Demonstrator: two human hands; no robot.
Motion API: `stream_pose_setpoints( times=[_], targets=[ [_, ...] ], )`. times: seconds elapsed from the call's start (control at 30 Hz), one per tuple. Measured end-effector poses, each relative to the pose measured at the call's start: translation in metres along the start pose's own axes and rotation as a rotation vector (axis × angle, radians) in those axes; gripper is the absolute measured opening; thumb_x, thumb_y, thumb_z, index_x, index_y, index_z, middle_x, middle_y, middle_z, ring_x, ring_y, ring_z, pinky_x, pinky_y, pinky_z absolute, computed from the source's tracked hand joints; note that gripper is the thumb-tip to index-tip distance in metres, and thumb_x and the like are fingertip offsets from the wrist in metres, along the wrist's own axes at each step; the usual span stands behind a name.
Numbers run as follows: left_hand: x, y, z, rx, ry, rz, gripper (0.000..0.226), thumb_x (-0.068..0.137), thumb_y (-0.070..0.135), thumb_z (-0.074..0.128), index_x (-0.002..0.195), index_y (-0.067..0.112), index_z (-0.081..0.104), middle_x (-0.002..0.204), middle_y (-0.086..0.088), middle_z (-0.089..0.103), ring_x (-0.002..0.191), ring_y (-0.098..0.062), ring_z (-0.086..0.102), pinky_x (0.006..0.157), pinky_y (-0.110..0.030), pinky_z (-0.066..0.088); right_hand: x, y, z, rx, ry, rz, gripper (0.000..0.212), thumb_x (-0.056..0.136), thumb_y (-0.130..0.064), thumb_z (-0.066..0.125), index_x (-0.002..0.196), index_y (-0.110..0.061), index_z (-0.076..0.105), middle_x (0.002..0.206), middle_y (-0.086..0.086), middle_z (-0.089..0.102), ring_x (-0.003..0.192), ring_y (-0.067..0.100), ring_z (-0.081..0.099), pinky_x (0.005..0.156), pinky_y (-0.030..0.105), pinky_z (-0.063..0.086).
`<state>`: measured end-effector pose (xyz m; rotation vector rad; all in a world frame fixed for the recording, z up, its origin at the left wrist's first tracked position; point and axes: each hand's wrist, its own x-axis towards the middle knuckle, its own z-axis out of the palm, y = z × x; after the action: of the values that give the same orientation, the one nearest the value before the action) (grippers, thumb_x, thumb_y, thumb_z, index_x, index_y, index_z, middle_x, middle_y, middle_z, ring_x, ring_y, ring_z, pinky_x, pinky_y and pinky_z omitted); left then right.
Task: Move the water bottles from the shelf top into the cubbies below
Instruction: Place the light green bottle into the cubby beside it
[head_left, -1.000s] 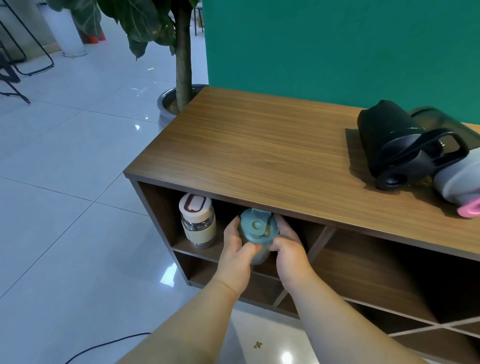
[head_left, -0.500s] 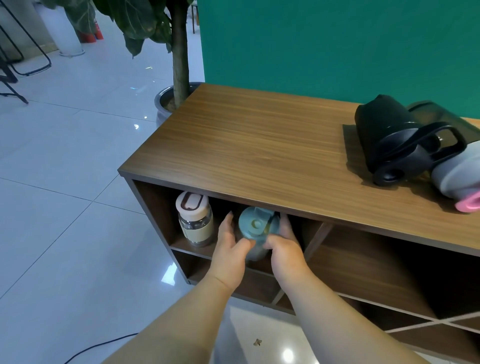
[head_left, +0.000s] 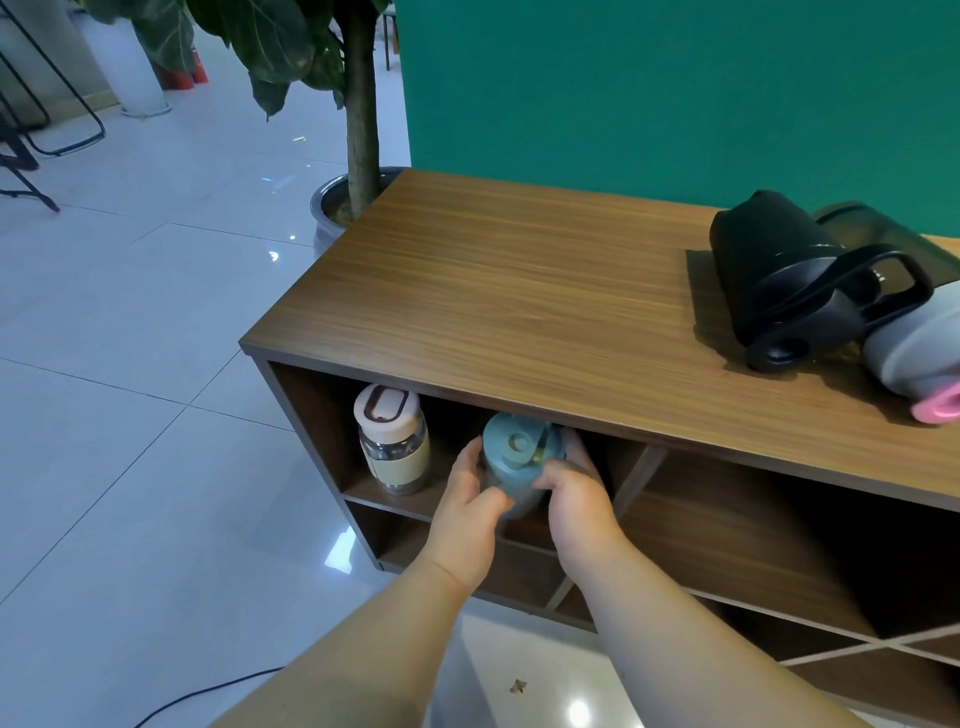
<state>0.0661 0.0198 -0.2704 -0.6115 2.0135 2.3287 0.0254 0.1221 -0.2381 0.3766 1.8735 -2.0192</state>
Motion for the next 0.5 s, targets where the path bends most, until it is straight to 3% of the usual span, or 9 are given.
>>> stream_pose_setpoints(
  times=[0.1, 0.27, 0.4, 0.5],
  targets=[
    [0.0, -0.001, 0.0, -0.017, -0.01, 0.005, 0.082, 0.066, 0.004, 0.049, 0.147, 0.011, 0.038, 0.14, -0.011, 0.058, 0.128, -0.019, 0.056, 0.103, -0.03, 0.05, 0.0, 0.0, -0.001, 0.019, 0.0, 0.005, 0.075, 0.079, 0.007, 0.048, 0.15, -0.019, 0.042, 0.146, 0.013, 0.05, 0.124, 0.026, 0.046, 0.093, 0.033, 0.03],
    [-0.003, 0.003, -0.002, 0.009, -0.007, -0.002, 0.09, 0.066, 0.008, 0.048, 0.154, 0.01, 0.028, 0.148, -0.009, 0.051, 0.135, -0.019, 0.05, 0.106, -0.027, 0.044, -0.002, -0.006, -0.002, -0.069, 0.04, 0.066, 0.078, 0.087, 0.013, 0.044, 0.154, -0.025, 0.035, 0.153, 0.012, 0.042, 0.14, 0.033, 0.036, 0.101, 0.037, 0.027],
    [-0.009, 0.011, -0.01, 0.084, -0.007, -0.002, 0.092, 0.075, 0.01, 0.052, 0.16, 0.014, 0.017, 0.163, -0.005, 0.031, 0.148, -0.015, 0.03, 0.114, -0.028, 0.027, -0.022, -0.012, -0.005, -0.173, 0.02, 0.146, 0.084, 0.087, 0.008, 0.048, 0.159, -0.025, 0.02, 0.159, 0.013, 0.034, 0.144, 0.034, 0.031, 0.108, 0.041, 0.028],
    [-0.021, 0.021, -0.02, 0.15, -0.006, -0.004, 0.096, 0.072, 0.024, 0.053, 0.161, 0.021, 0.017, 0.168, 0.0, 0.024, 0.153, -0.013, 0.022, 0.122, -0.034, 0.022, -0.049, -0.02, -0.006, -0.276, 0.001, 0.193, 0.085, 0.087, -0.002, 0.053, 0.16, -0.02, 0.014, 0.16, 0.014, 0.03, 0.144, 0.035, 0.03, 0.108, 0.042, 0.029]
  ],
)
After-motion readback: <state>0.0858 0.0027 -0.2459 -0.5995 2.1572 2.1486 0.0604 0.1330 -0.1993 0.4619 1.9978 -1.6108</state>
